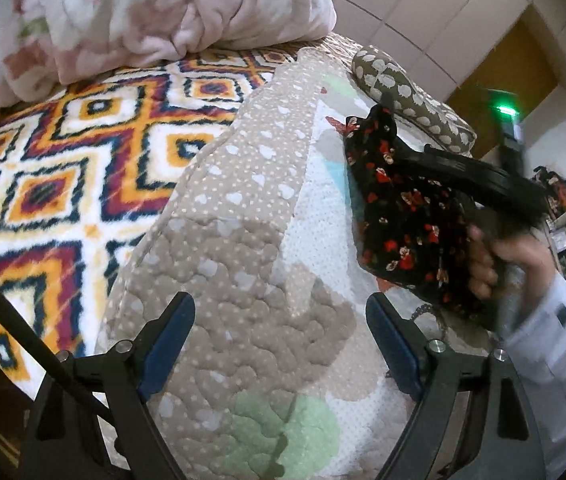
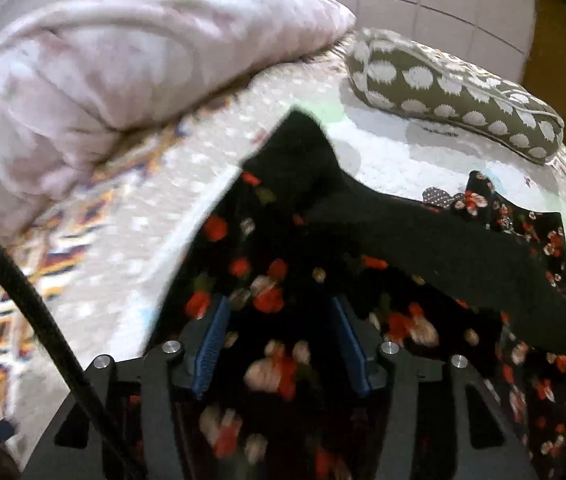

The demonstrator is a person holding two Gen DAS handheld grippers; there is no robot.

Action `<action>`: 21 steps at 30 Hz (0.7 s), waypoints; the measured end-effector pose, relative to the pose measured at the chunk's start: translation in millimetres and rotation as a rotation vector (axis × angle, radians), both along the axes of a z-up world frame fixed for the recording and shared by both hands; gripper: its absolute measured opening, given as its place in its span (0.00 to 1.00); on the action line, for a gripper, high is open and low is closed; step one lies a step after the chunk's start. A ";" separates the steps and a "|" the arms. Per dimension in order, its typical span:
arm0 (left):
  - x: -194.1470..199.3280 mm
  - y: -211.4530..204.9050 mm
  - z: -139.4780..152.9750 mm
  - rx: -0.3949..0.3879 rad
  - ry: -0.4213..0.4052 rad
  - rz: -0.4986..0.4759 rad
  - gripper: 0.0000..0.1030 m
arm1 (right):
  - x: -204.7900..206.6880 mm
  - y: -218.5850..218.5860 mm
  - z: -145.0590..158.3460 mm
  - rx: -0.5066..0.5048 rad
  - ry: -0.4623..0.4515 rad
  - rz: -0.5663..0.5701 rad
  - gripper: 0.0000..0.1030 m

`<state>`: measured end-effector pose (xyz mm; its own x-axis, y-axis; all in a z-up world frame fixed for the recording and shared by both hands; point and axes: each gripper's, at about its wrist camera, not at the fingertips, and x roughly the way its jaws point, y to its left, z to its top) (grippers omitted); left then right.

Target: Fold large clothes

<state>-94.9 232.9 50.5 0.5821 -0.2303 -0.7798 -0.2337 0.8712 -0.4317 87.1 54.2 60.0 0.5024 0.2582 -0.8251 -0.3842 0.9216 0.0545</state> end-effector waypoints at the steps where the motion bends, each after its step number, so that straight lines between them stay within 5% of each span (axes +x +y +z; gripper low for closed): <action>1: -3.0 0.1 1.2 -0.007 -0.008 0.004 0.84 | -12.5 -3.2 9.1 0.016 -0.014 0.034 0.56; 6: -19.8 7.0 6.2 -0.023 -0.032 0.054 0.84 | -97.6 7.1 23.0 -0.019 -0.062 0.300 0.56; 12: -42.1 17.3 10.7 -0.018 -0.033 0.100 0.84 | -160.9 51.4 -35.1 -0.367 -0.208 0.496 0.58; 14: -50.4 21.3 13.3 -0.018 -0.041 0.108 0.84 | -154.5 64.6 -56.1 -0.496 -0.281 0.452 0.29; 21: -65.4 28.4 22.1 -0.020 -0.072 0.131 0.84 | -120.4 74.5 -32.0 -0.285 -0.109 0.310 0.21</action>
